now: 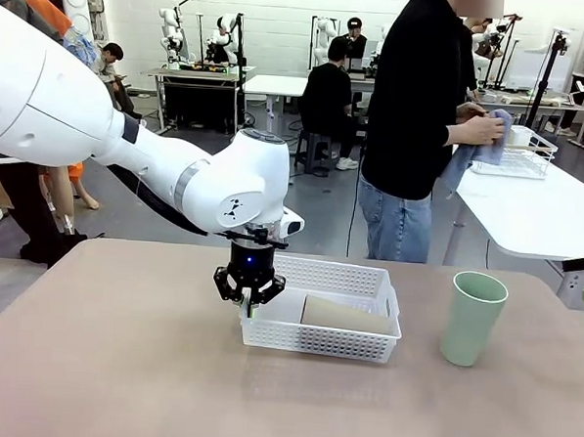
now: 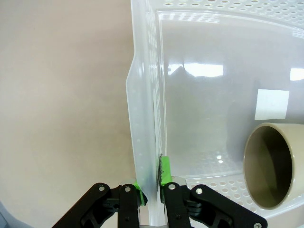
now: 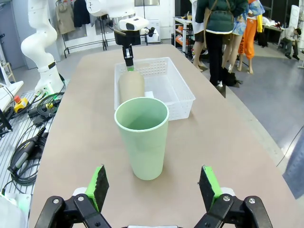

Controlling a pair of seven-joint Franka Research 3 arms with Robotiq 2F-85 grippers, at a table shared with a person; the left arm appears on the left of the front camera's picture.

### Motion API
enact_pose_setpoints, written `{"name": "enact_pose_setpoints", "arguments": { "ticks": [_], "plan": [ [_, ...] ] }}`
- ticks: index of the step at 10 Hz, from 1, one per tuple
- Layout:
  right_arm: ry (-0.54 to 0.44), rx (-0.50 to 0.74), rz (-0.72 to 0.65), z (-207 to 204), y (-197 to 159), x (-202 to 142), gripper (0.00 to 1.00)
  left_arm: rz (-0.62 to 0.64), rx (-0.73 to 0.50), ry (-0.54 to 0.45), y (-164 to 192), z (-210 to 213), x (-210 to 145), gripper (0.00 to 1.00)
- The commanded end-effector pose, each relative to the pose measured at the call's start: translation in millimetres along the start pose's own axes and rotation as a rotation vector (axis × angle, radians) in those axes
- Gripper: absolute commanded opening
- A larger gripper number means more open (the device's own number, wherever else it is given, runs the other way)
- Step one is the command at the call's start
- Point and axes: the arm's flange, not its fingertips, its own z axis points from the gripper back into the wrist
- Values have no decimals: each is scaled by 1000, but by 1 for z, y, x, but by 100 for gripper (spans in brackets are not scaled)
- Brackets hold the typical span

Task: Clean and organize the cups into the basket.
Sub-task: Pick up the Reusable plastic cup from the right side of the table and stack it inside the Organizing basket in the center of the table.

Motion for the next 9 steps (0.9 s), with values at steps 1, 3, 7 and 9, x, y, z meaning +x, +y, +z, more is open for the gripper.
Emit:
{"name": "enact_pose_setpoints", "arguments": {
  "ticks": [1,3,7,9],
  "plan": [
    [2,1,5,-2,0,1,100,-1,1,1,0,-1,0,0],
    [0,0,0,0,0,0,100,-1,1,1,0,-1,0,0],
    [-7,77,-111,-54,-35,-67,100,-1,1,1,0,-1,0,0],
    [9,89,-128,-65,-39,-86,100,-1,1,1,0,-1,0,0]
  ]
}}
